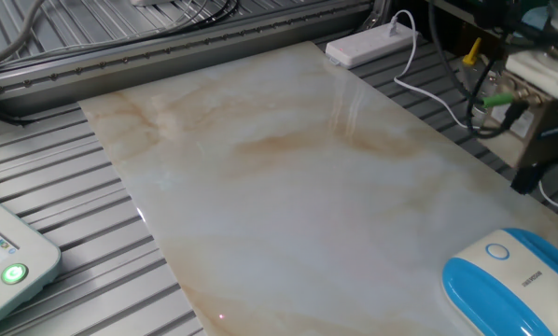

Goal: Turn on the desk lamp by pressing the button

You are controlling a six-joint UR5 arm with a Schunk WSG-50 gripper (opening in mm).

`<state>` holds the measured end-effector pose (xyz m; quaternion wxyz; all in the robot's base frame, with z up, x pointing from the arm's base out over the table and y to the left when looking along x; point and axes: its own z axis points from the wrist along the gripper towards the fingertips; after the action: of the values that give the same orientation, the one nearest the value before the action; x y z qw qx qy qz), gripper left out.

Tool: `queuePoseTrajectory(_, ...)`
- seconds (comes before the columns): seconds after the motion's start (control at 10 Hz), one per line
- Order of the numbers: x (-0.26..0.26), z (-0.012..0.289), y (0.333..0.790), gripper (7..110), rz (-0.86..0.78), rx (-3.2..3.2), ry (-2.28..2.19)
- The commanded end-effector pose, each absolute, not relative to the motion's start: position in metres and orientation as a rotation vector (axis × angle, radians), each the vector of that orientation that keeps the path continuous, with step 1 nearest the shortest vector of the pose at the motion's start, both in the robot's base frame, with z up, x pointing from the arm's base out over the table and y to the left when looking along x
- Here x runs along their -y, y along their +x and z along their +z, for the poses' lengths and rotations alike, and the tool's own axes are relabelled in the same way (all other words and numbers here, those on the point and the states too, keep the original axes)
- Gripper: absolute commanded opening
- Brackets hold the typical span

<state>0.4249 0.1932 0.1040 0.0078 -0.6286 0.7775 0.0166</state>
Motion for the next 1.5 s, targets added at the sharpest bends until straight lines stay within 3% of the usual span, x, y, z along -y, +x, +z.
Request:
queuePoseTrajectory(0.0, -0.189, 0.095, 0.427, 7, 0.005, -2.405, -1.991)
queuePoseTrajectory(0.4, -0.191, 0.087, 0.424, 7, -0.047, -2.325, -2.096)
queuePoseTrajectory(0.9, -0.198, 0.071, 0.422, 7, 0.018, -2.302, -2.054)
queuePoseTrajectory(1.4, -0.211, 0.043, 0.426, 7, 0.007, -2.307, -1.983)
